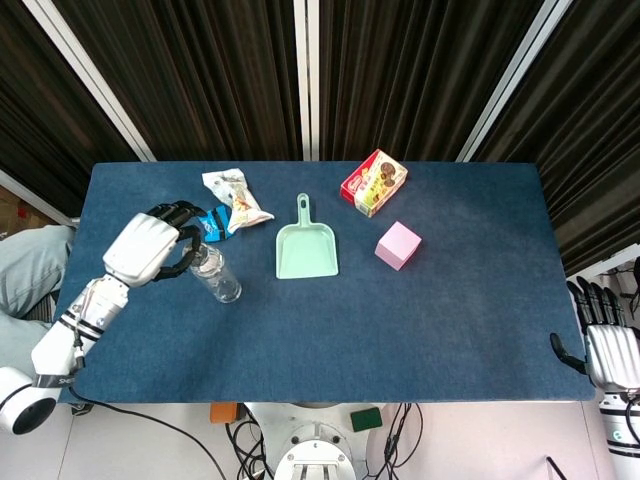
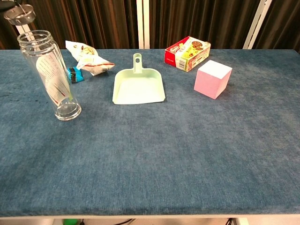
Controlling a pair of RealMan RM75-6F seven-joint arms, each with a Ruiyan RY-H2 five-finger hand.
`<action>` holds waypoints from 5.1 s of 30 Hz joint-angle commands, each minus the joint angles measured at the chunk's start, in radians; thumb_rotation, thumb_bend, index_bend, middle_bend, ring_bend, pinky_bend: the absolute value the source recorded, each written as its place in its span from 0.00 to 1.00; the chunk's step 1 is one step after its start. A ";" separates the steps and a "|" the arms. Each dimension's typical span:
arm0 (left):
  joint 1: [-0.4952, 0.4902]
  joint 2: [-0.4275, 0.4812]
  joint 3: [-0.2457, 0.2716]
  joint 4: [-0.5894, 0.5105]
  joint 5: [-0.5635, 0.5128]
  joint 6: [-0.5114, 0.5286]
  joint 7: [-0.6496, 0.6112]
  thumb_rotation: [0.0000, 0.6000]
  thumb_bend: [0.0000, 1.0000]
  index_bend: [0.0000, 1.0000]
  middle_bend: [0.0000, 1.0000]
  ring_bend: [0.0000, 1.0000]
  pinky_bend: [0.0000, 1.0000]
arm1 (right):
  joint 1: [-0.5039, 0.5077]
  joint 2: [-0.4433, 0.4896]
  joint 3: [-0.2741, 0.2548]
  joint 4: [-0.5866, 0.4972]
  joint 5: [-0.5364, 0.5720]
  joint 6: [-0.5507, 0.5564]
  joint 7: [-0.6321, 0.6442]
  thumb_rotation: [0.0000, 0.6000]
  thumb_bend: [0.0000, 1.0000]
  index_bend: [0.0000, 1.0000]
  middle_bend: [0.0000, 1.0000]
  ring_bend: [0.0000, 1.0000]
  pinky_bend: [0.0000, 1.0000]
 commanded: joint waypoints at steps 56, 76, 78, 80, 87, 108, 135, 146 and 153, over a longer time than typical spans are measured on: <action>-0.055 -0.077 0.042 0.088 -0.043 -0.090 -0.004 1.00 0.44 0.69 0.22 0.17 0.26 | -0.004 -0.013 0.003 0.034 0.019 -0.015 0.029 1.00 0.33 0.00 0.00 0.00 0.00; -0.044 -0.063 0.055 0.087 -0.015 -0.067 -0.005 1.00 0.43 0.47 0.22 0.17 0.26 | -0.001 -0.008 0.004 0.021 0.019 -0.019 0.014 1.00 0.33 0.00 0.00 0.00 0.00; -0.043 -0.062 0.056 0.088 -0.009 -0.063 -0.007 1.00 0.42 0.40 0.22 0.17 0.25 | -0.002 -0.007 0.005 0.019 0.020 -0.018 0.012 1.00 0.33 0.00 0.00 0.00 0.00; -0.042 -0.060 0.056 0.087 -0.003 -0.058 -0.016 1.00 0.41 0.31 0.22 0.17 0.25 | -0.002 -0.007 0.005 0.018 0.020 -0.017 0.011 1.00 0.33 0.00 0.00 0.00 0.00; -0.032 -0.054 0.055 0.088 0.018 -0.032 -0.040 1.00 0.38 0.19 0.23 0.17 0.25 | -0.002 -0.006 0.004 0.013 0.020 -0.019 0.008 1.00 0.33 0.00 0.00 0.00 0.00; 0.044 -0.120 0.103 0.160 0.126 0.102 -0.132 0.41 0.00 0.38 0.18 0.12 0.23 | 0.000 -0.011 0.004 0.018 0.021 -0.022 0.007 1.00 0.33 0.00 0.00 0.00 0.00; 0.032 -0.157 0.109 0.201 0.125 0.079 -0.116 0.41 0.00 0.38 0.17 0.11 0.22 | -0.001 -0.016 0.003 0.030 0.027 -0.031 0.013 1.00 0.33 0.00 0.00 0.00 0.00; 0.027 -0.164 0.112 0.204 0.117 0.063 -0.108 0.41 0.00 0.38 0.17 0.11 0.22 | -0.001 -0.017 0.003 0.033 0.028 -0.032 0.015 1.00 0.33 0.00 0.00 0.00 0.00; 0.024 -0.169 0.114 0.207 0.115 0.055 -0.102 0.42 0.00 0.39 0.17 0.11 0.22 | 0.000 -0.017 0.003 0.032 0.026 -0.033 0.012 1.00 0.33 0.00 0.00 0.00 0.00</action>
